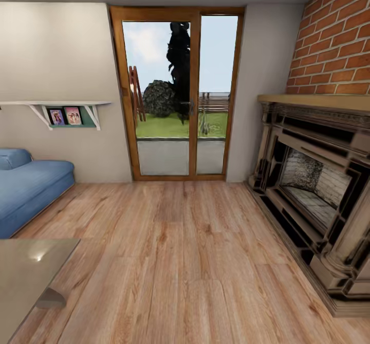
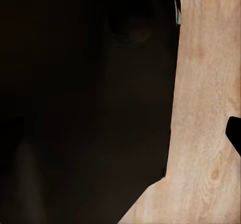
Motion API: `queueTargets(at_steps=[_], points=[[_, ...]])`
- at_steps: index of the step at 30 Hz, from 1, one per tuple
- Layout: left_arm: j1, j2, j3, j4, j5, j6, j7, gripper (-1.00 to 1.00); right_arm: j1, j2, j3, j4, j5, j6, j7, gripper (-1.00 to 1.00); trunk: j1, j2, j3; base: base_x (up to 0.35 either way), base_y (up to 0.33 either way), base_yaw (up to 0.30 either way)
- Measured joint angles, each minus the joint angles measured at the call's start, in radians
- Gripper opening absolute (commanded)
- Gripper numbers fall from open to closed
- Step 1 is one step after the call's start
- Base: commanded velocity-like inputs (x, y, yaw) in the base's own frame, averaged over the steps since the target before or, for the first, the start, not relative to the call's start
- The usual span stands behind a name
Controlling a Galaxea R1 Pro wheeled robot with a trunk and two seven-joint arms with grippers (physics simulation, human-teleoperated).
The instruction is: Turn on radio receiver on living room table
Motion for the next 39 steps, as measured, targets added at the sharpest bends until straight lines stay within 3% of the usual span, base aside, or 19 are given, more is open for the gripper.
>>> queueTargets(at_steps=[11, 15, 18, 32, 33, 34, 35, 38, 39], points=[[0.039, -0.062, -0.001, -0.003, 0.002, -0.005, -0.002, 1.0, -0.052, 0.062, -0.004, -0.002, -0.002, -0.004, -0.006, 1.0, 0.0, 0.0, 0.0, 0.0, 0.0, 0.0], [0.039, -0.084, 0.0, -0.002, 0.002, -0.006, -0.003, 1.0, -0.052, 0.064, -0.004, -0.012, 0.0, -0.008, -0.006, 1.0, 0.0, 0.0, 0.0, 0.0, 0.0, 0.0], [0.039, -0.096, 0.002, -0.002, 0.008, -0.013, -0.006, 1.0, -0.052, 0.052, -0.002, -0.029, 0.001, -0.025, -0.011, 1.0, 0.0, 0.0, 0.0, 0.0, 0.0, 0.0], [0.039, -0.097, -0.006, -0.062, -0.001, -0.091, -0.001, 1.0, -0.067, -0.027, -0.009, -0.108, 0.0, -0.079, -0.013, 1.0, 0.0, 0.0, 0.0, 0.0, 0.0, 0.0], [0.04, -0.099, -0.006, -0.104, -0.002, -0.286, 0.001, 1.0, -0.07, -0.067, -0.011, -0.169, 0.0, -0.078, -0.013, 1.0, 0.0, 0.0, 0.0, 0.0, 0.0, 0.0], [0.04, -0.097, -0.006, -0.255, -0.001, -0.274, 0.004, 1.0, -0.082, -0.098, -0.011, -0.294, -0.001, -0.077, -0.013, 1.0, 0.0, 0.0, 0.0, 0.0, 0.0, 0.0], [0.038, -0.095, -0.006, -0.427, -0.002, -0.265, 0.005, 1.0, -0.091, -0.121, -0.01, -0.483, -0.002, -0.078, -0.013, 1.0, 0.0, 0.0, 0.001, 0.0, 0.0, 0.0], [0.039, -0.072, -0.002, -0.506, 0.002, -0.251, 0.005, 1.0, -0.101, -0.195, -0.011, -0.531, -0.005, -0.08, -0.007, 1.0, 0.0, 0.0, 0.0, 0.0, 0.0, 0.0], [0.039, -0.068, -0.002, -0.516, 0.003, -0.25, 0.005, 1.0, -0.102, -0.202, -0.01, -0.532, -0.005, -0.08, -0.007, 1.0, 0.0, 0.0, 0.0, 0.0, 0.0, 0.0]])
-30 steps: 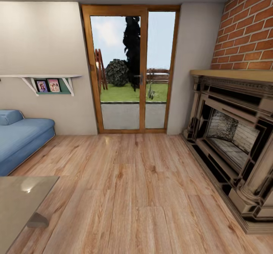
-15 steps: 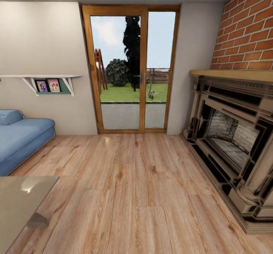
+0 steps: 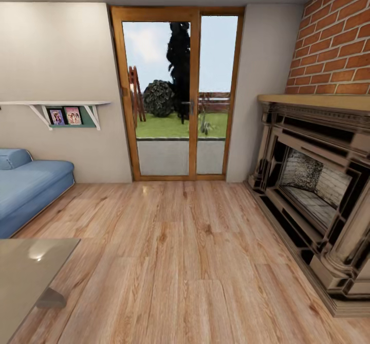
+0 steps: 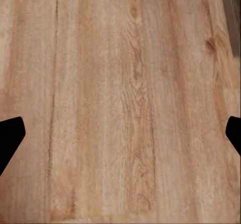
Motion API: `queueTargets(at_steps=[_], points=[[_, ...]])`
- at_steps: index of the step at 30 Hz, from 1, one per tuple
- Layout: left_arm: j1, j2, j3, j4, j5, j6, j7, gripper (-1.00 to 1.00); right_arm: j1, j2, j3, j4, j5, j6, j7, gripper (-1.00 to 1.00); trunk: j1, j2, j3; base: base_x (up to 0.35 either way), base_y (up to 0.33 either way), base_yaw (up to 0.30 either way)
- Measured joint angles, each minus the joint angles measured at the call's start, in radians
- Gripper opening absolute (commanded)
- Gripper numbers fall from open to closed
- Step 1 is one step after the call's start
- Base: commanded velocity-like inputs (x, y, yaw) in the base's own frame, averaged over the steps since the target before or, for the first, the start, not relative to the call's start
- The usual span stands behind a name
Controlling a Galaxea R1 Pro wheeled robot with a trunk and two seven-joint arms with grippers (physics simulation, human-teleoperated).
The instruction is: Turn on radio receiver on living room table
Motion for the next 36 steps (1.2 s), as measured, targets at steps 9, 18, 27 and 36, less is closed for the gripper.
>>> queueTargets(at_steps=[9, 18, 27, 36], points=[[-0.067, 0.015, 0.005, -0.044, 0.031, 0.252, 0.121, 1.0, -0.002, -0.014, 0.008, -0.001, 0.009, 0.0, 0.005, 1.0, 0.0, 0.0, 0.0, 0.0, 0.0, 0.0], [-0.079, 0.025, 0.014, -0.041, 0.086, 0.228, 0.15, 1.0, -0.002, -0.013, 0.007, 0.0, 0.01, 0.0, 0.001, 1.0, 0.0, 0.0, 0.0, 0.0, 0.0, 0.088], [-0.079, 0.021, 0.011, -0.029, 0.086, 0.223, 0.144, 1.0, -0.002, -0.013, 0.008, 0.0, 0.007, 0.002, -0.004, 1.0, 0.0, 0.0, 0.0, 0.0, 0.0, 0.278], [-0.079, 0.028, 0.012, -0.029, 0.084, 0.223, 0.145, 1.0, -0.002, -0.013, 0.006, 0.001, 0.006, 0.002, -0.004, 1.0, 0.0, 0.0, 0.0, 0.0, 0.0, 0.297]])
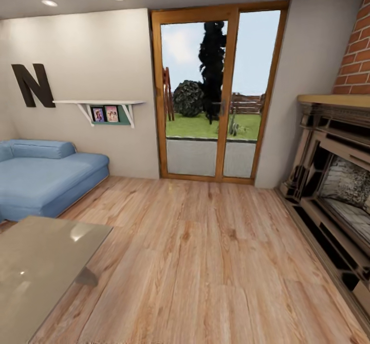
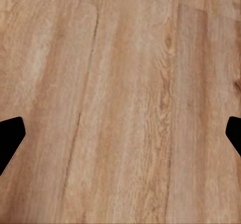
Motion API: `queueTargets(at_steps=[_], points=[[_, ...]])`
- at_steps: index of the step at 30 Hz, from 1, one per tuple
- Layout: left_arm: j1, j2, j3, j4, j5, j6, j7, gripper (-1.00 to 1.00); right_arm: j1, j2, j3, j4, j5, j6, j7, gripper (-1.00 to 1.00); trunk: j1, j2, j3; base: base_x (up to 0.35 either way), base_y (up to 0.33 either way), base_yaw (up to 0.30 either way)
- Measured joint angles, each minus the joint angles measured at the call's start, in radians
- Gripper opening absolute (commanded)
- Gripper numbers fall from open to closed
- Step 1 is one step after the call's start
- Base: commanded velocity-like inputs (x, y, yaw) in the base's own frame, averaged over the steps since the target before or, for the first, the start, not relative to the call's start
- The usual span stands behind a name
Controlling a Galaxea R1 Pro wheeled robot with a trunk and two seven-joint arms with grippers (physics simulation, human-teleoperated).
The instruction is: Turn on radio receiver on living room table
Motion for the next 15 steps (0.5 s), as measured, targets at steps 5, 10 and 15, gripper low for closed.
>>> queueTargets(at_steps=[5, 10, 15], points=[[0.0, 0.001, 0.002, 0.0, -0.001, 0.0, 0.0, 1.0, 0.0, 0.0, 0.0, 0.0, 0.0, 0.0, 0.001, 1.0, 0.0, 0.0, 0.0, 0.0, 0.0, 0.3], [0.0, 0.001, 0.002, 0.0, -0.001, -0.001, 0.0, 1.0, 0.0, -0.001, 0.0, 0.0, 0.0, 0.0, 0.006, 1.0, 0.0, 0.0, 0.0, 0.0, 0.0, 0.3], [0.0, 0.001, 0.003, 0.0, -0.001, -0.001, 0.001, 1.0, 0.0, -0.001, 0.001, 0.0, 0.0, 0.0, 0.008, 1.0, 0.0, 0.0, 0.0, 0.0, 0.0, 0.3]])
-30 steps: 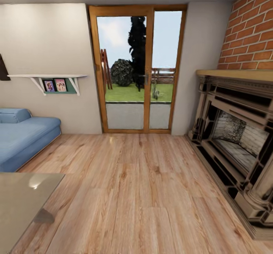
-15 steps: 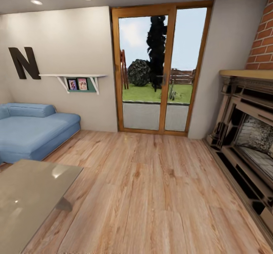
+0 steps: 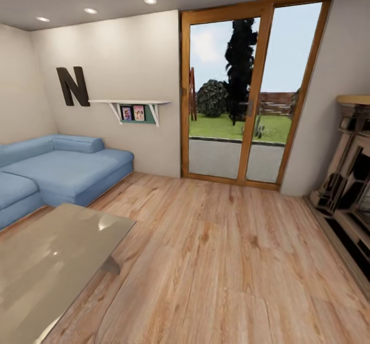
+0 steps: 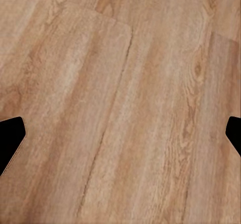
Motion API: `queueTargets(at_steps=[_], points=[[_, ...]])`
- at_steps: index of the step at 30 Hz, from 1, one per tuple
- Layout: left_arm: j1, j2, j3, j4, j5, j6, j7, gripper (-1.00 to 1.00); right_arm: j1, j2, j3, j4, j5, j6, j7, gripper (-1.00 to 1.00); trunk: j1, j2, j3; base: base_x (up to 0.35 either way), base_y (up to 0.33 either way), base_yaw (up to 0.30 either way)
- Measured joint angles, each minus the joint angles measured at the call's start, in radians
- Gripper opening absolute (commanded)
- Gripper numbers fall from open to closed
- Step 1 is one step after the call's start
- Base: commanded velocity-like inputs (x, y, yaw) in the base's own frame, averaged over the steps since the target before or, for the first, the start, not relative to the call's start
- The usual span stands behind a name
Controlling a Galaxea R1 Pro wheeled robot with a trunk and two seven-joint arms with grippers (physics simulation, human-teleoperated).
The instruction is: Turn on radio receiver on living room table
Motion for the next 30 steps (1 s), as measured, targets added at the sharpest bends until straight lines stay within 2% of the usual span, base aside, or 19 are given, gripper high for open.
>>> queueTargets(at_steps=[30], points=[[0.0, 0.009, 0.001, 0.0, 0.0, 0.0, 0.006, 1.0, 0.0, 0.0, -0.002, 0.0, 0.003, 0.0, 0.0, 1.0, 0.0, 0.0, 0.0, 0.0, 0.0, 0.293]])
